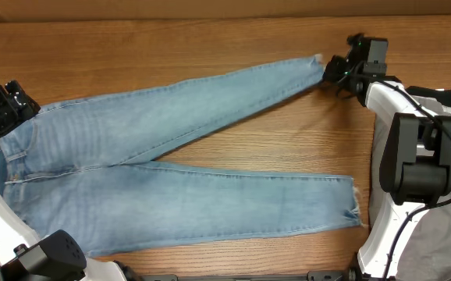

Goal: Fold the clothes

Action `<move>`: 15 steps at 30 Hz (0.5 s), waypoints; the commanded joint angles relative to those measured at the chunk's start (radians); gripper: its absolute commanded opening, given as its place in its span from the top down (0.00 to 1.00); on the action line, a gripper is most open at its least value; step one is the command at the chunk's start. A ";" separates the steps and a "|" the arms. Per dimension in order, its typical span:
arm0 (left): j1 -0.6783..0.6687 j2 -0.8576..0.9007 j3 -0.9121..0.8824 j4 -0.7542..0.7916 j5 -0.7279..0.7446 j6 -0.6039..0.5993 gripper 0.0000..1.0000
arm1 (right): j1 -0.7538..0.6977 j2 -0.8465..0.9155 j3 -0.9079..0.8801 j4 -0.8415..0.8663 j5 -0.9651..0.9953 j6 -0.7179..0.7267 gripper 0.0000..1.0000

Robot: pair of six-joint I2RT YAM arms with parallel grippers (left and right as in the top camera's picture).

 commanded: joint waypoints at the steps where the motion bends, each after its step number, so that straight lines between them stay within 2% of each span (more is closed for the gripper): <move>1: -0.004 -0.013 0.003 0.006 0.013 0.026 0.10 | -0.014 0.004 0.008 0.084 0.124 0.050 0.96; 7: -0.004 -0.013 0.003 0.011 0.013 0.026 0.09 | -0.016 0.005 0.008 0.138 0.135 0.082 0.96; 8: -0.004 -0.013 0.003 0.011 0.013 0.026 0.09 | -0.016 0.005 0.008 0.138 0.135 0.082 0.93; 9: -0.004 -0.013 0.003 0.011 0.013 0.026 0.09 | -0.017 0.005 0.008 0.137 0.134 0.082 0.80; 10: -0.004 -0.013 0.003 0.010 0.013 0.026 0.09 | -0.019 0.001 0.009 0.131 0.129 0.082 0.62; 12: -0.004 -0.013 0.003 0.006 0.010 0.043 0.08 | -0.024 -0.022 0.012 0.095 0.113 0.082 0.58; 14: -0.003 -0.013 0.004 -0.005 0.007 0.072 0.08 | -0.031 -0.069 0.014 0.050 0.090 0.082 0.35; 15: -0.002 -0.013 0.006 -0.018 -0.017 0.074 0.07 | -0.038 -0.124 0.014 0.007 0.066 0.082 0.32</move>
